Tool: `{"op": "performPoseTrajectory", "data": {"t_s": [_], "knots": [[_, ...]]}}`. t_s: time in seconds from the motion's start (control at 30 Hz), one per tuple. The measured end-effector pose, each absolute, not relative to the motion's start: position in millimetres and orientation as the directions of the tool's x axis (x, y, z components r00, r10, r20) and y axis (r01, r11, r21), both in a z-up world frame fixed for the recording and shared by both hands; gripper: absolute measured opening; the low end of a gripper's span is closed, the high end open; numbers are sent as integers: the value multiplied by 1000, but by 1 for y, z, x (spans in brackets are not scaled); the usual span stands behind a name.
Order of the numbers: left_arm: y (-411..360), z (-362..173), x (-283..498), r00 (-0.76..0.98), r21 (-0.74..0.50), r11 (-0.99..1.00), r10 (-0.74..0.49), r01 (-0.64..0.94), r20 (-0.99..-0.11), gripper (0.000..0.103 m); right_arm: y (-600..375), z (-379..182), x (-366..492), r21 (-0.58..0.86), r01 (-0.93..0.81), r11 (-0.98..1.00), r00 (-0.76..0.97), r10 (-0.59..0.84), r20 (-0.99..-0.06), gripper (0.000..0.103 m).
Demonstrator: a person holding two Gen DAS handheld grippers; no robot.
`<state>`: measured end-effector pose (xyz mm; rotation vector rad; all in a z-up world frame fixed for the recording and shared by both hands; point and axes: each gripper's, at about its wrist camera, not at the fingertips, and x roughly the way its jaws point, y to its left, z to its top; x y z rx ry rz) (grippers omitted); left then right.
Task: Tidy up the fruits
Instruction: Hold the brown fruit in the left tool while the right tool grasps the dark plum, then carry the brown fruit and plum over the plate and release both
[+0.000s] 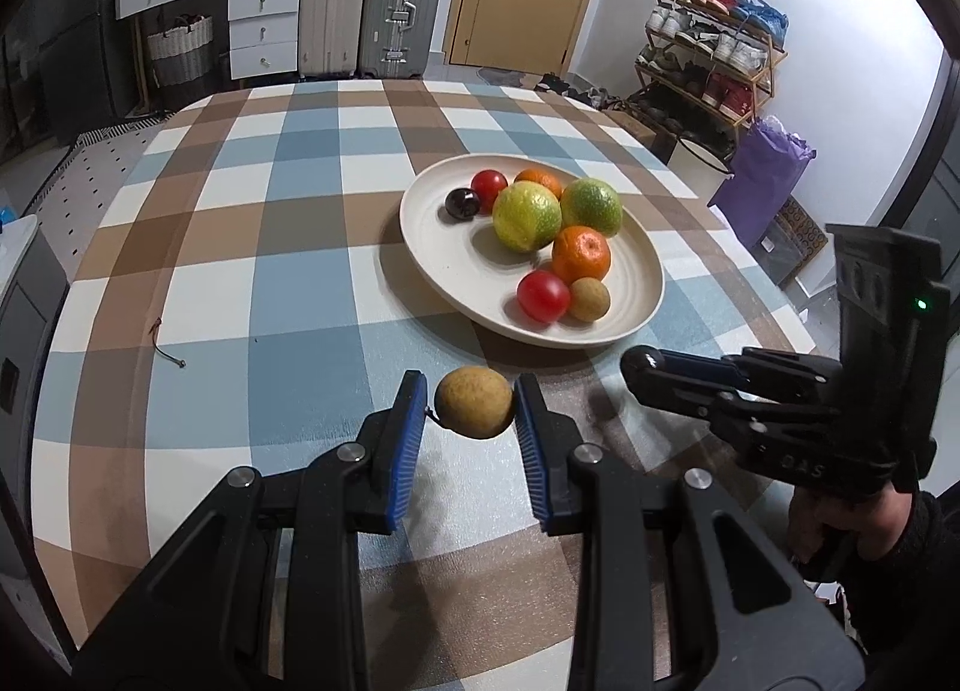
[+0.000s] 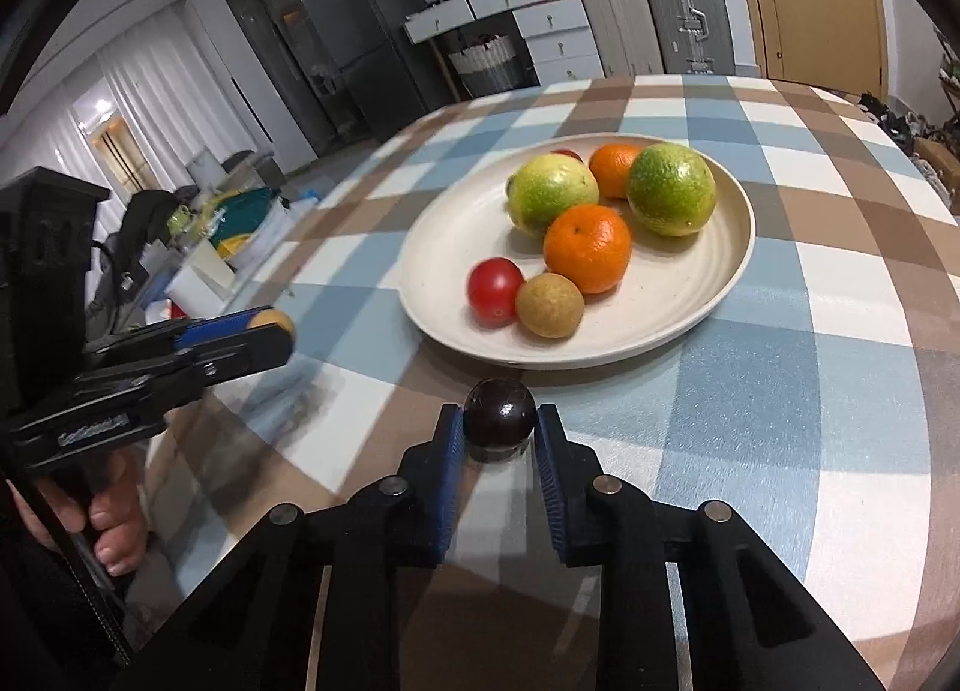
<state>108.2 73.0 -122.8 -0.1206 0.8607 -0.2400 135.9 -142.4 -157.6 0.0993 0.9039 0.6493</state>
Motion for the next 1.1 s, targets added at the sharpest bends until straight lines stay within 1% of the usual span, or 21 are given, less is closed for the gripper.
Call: {"op": "performPoseTrajectory", "data": {"t_s": [0.2, 0.43, 0.6, 0.9, 1.1], "knots": [[76, -114, 112, 632, -241, 956, -291, 166, -718, 27, -146, -138, 129, 362, -500, 787, 467, 597, -652, 24], [69, -101, 129, 638, -236, 952, -305, 193, -707, 27, -156, -118, 135, 413, -506, 758, 490, 646, -585, 24], [63, -103, 153, 622, -252, 946, -323, 203, -713, 27, -155, -112, 147, 432, -515, 740, 490, 668, -560, 24], [54, -116, 196, 584, -262, 942, -336, 211, -739, 27, -144, -116, 179, 446, -523, 726, 465, 682, -564, 24], [56, -125, 221, 560, -278, 938, -348, 209, -752, 27, -133, -119, 197, 429, -537, 726, 448, 677, -584, 24]]}}
